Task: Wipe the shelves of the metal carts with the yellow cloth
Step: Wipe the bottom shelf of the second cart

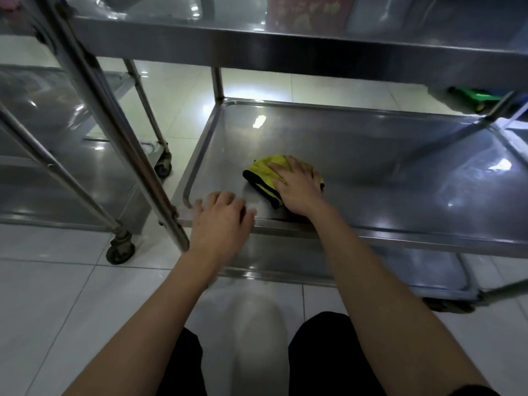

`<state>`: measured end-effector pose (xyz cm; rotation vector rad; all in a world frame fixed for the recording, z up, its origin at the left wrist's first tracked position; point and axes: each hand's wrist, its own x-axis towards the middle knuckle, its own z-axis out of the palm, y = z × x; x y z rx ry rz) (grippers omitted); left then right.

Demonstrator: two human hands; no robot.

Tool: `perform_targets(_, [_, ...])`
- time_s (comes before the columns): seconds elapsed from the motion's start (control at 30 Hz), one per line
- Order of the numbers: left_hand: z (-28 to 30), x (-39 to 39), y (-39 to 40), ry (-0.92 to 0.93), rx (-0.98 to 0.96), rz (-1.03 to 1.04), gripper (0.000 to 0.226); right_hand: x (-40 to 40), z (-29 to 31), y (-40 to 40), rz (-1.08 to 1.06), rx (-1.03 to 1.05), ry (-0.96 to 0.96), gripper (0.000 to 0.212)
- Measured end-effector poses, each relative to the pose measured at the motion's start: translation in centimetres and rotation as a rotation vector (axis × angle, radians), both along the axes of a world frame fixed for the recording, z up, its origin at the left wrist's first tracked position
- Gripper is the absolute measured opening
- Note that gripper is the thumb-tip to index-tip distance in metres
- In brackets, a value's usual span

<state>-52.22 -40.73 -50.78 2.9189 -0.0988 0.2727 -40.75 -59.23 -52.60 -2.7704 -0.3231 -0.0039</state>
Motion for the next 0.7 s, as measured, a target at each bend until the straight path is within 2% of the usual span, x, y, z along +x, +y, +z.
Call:
perform_targets(0.2, [1.2,2.8,-9.9,0.06,0.005,-0.246,0.037,-2.7,0.4,-11.6,-0.191,-0.07,-0.052,0.048])
perform_targets(0.3, [1.0,3.4,-13.1,0.12,0.033,-0.277,0.035,-4.5,0.5,-17.9,-0.346,-0.075,-0.06,0.047])
perform_targets(0.43, [0.0,3.2,-14.6,0.077,0.017,-0.271,0.032,-6.0,0.6,-24.8,-0.481,-0.061,-0.049,0.046])
perform_targets(0.7, [-0.6,3.7,-15.9,0.012,-0.008,-0.319,0.028,-5.2,0.1,-26.4,-0.538,-0.058,0.063,0.051])
